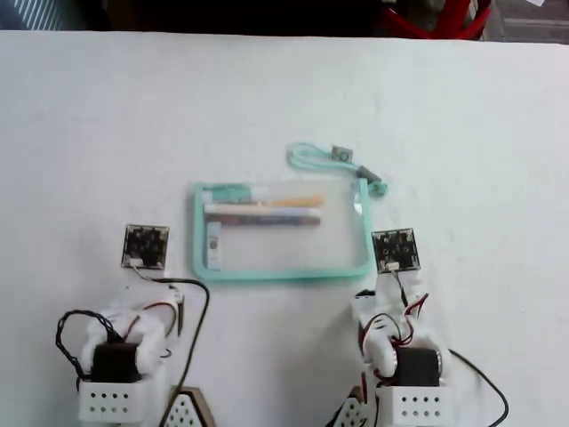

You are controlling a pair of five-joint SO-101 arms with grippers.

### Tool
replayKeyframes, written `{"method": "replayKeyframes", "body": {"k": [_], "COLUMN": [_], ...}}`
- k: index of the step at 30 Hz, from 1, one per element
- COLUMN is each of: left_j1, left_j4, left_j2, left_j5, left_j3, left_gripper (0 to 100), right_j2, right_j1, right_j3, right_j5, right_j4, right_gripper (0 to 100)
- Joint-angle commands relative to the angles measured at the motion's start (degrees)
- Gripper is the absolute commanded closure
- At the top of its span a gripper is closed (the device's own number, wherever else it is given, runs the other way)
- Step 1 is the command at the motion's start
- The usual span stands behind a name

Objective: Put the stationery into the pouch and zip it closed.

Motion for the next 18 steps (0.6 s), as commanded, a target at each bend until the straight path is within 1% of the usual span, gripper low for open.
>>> {"method": "replayKeyframes", "body": {"k": [1,18], "left_j1": [0.75,0.84], "left_j4": [0.26,0.26], "left_j2": [-0.31,-0.31], "left_j5": [0.18,0.18], "left_j3": [0.09,0.09], "left_gripper": [97,97], "right_j2": [-0.22,-0.22], "right_j1": [-0.04,0.13], "right_j3": [0.44,0.44], "right_j5": [-0.44,-0.53], "right_j4": [0.13,0.13], "right_gripper": [97.8,98.0]}}
